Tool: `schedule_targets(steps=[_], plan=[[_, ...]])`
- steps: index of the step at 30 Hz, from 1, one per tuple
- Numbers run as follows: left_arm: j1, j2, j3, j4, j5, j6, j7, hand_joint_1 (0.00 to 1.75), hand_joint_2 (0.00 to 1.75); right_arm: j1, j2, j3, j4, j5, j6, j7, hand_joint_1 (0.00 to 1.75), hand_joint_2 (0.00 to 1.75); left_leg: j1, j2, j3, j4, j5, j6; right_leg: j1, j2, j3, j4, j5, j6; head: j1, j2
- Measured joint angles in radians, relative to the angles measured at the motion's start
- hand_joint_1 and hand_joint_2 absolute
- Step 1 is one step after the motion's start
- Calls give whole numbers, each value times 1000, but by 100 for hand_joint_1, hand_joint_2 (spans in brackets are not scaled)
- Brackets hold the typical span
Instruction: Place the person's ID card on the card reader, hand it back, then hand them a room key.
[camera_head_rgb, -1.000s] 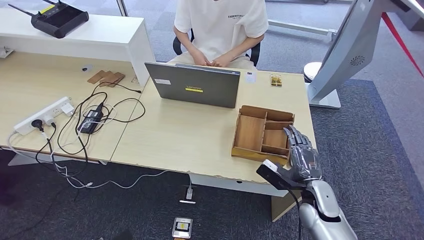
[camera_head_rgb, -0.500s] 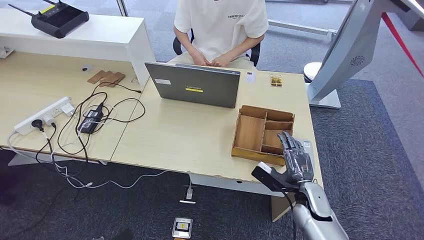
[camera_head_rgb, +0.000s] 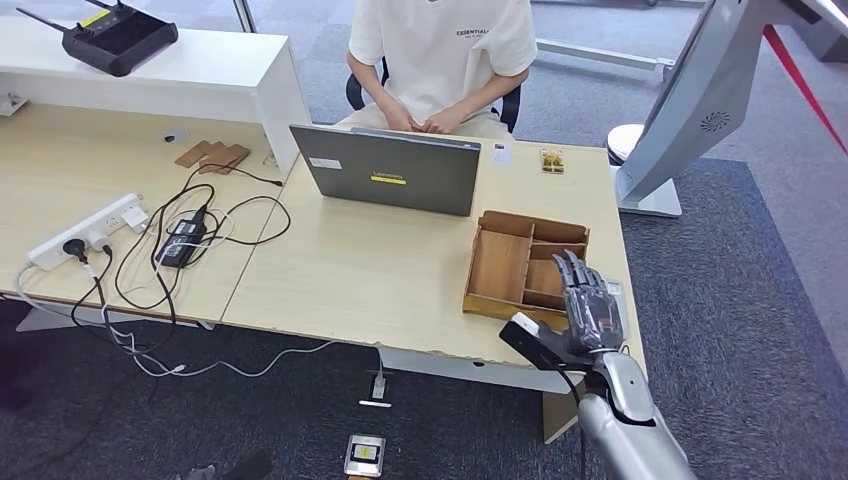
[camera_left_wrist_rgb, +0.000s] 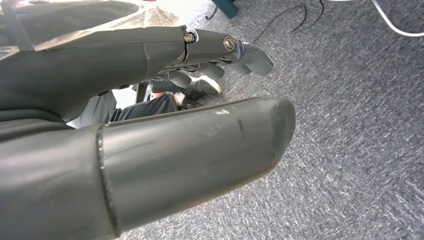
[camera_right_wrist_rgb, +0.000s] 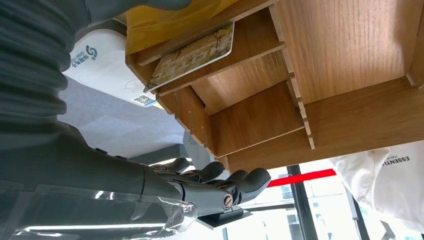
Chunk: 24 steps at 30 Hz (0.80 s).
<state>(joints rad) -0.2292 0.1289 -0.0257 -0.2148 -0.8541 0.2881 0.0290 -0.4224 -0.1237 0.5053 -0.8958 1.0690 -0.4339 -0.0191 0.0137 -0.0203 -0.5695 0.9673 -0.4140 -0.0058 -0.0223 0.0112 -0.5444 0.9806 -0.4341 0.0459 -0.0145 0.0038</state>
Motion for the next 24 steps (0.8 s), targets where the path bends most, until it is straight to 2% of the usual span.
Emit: schedule_targets(steps=[24], plan=[[0,0,-9,0,11,2,2,0,0,-37,18,-4,117,-16,-7,-17,0,175,0,0,0,0,0,0,0,0,0,0,0,0,0,0]])
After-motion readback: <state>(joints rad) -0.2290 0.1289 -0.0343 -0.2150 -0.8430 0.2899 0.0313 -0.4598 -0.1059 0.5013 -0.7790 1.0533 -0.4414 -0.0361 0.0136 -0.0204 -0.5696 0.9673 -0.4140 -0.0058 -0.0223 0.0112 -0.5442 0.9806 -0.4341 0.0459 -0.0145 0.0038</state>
